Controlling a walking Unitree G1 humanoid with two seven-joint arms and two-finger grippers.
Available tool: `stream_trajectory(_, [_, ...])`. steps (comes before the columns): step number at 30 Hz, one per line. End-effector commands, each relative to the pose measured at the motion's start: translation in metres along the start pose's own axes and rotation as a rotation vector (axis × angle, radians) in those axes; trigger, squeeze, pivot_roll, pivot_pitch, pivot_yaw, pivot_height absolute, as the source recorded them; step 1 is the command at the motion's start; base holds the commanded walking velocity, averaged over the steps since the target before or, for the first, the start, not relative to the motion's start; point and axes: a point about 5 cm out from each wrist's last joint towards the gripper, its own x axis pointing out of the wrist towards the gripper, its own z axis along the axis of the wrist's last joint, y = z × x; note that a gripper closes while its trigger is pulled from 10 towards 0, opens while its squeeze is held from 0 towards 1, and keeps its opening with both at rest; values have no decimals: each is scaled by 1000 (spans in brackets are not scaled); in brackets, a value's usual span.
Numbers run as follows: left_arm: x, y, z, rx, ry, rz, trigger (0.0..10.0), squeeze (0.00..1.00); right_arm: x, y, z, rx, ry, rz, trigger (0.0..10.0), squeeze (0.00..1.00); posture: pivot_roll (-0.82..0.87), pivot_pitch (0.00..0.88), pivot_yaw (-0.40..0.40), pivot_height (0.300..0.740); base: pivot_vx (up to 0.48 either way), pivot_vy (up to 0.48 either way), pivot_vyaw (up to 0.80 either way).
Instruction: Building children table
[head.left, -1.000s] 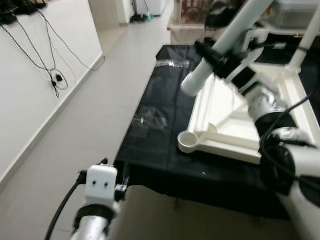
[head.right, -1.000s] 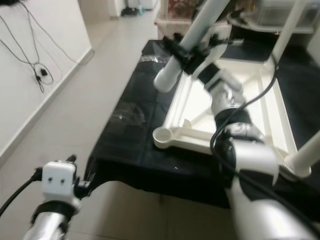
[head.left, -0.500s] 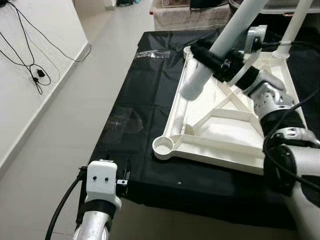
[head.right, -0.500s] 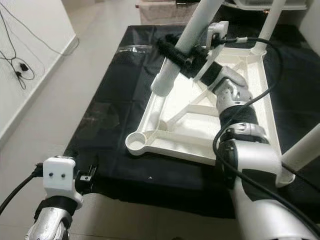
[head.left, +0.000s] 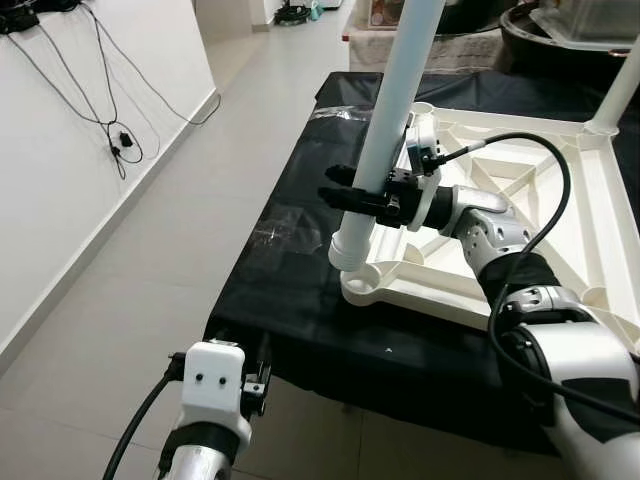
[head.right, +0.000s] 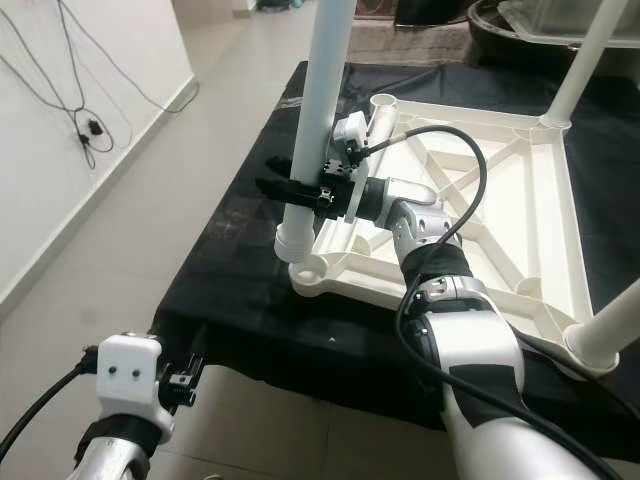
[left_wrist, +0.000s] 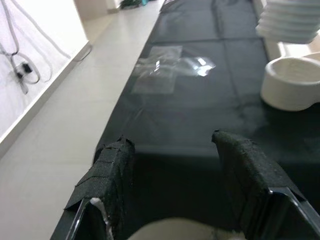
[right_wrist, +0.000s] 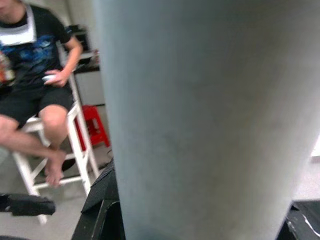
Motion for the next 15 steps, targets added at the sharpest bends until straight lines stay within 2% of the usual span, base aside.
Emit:
stream_trajectory(1, [-4,-2,3,4,-6,-5,10000,0,6,5,-6,-18,32,48,10000,0,15,201,17,740,0,0,0])
stream_trajectory(8, [-12,-6,7,-1,1,-13,10000,0,3,2,-10,-58,117,26,10000,0,23,230,18,740,0,0,0])
stream_trajectory(15, [-15,-6,7,-1,7,-15,10000,0,-2,-1,-9,-64,133,4,10000,0,28,245,19,740,0,0,0])
